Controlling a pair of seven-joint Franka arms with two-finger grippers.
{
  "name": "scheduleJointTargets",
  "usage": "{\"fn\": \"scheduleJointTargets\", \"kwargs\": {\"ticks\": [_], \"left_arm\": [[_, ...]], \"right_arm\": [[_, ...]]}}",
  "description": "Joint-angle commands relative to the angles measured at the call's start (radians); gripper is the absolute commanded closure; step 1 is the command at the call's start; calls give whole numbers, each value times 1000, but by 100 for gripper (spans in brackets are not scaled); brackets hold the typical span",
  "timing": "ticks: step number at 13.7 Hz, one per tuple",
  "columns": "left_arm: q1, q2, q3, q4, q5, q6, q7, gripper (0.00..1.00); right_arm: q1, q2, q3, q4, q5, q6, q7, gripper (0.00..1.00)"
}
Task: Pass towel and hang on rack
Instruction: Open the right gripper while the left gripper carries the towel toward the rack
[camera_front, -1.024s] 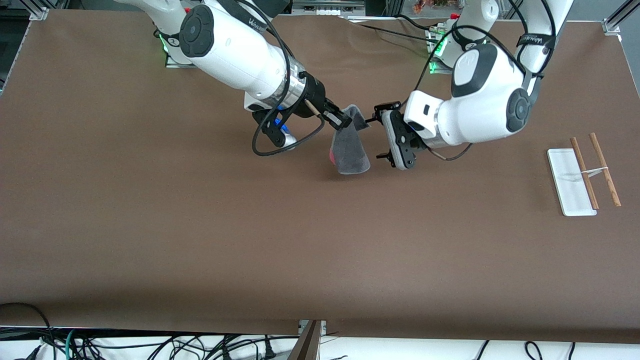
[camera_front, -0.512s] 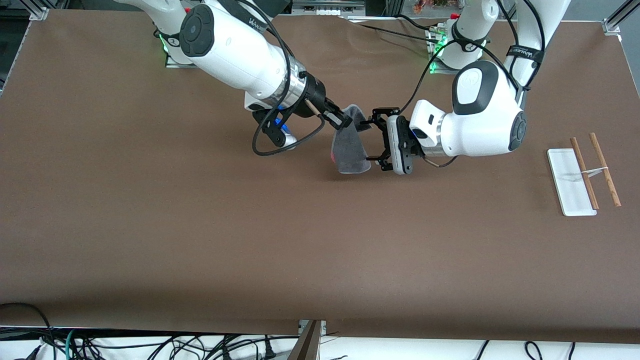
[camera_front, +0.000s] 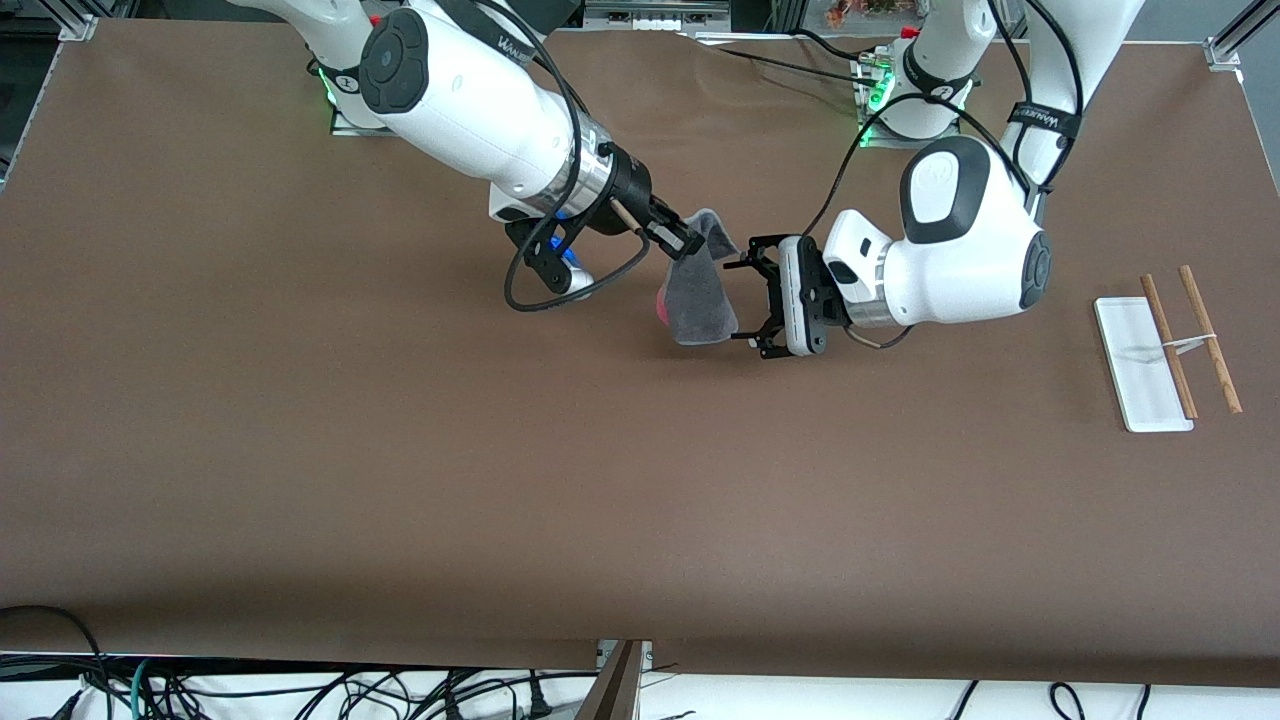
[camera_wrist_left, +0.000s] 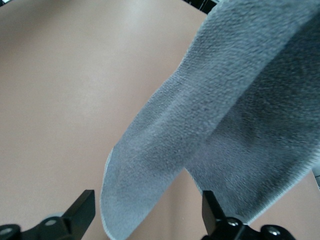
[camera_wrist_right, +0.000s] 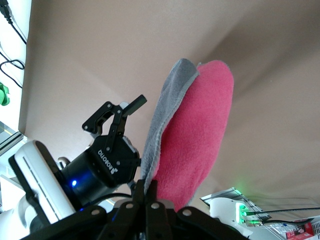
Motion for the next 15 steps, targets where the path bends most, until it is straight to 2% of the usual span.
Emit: {"fn": "scheduleJointTargets", "kwargs": {"ticks": [1, 3, 4, 5, 10, 11, 12, 13, 15], "left_arm": [[-18, 15, -5, 14, -58, 17, 62, 40], [-23, 18, -5, 12, -58, 22, 78, 67], [-23, 21, -5, 11, -60, 22, 91, 91], [-21, 21, -5, 12, -60, 22, 98, 100], [-6, 12, -3, 14, -41, 13, 98, 100], [-2, 9, 0, 15, -40, 11, 98, 100], [-1, 0, 6, 15, -35, 8, 96, 100], [5, -9, 6, 15, 1, 7, 95, 100], [25, -14, 3, 31, 63, -7, 90, 100]], "right_arm": [[7, 14, -3, 33, 15, 1, 17, 100], [7, 14, -3, 33, 15, 1, 17, 100], [7, 14, -3, 33, 15, 1, 17, 100], [7, 14, -3, 33, 15, 1, 17, 100], [7, 14, -3, 33, 15, 1, 17, 100], [7, 14, -4, 33, 15, 1, 17, 73], [5, 14, -6, 33, 15, 1, 17, 31], [2, 14, -9, 33, 12, 1, 16, 0], [-2, 11, -15, 33, 6, -3, 11, 0]]}}
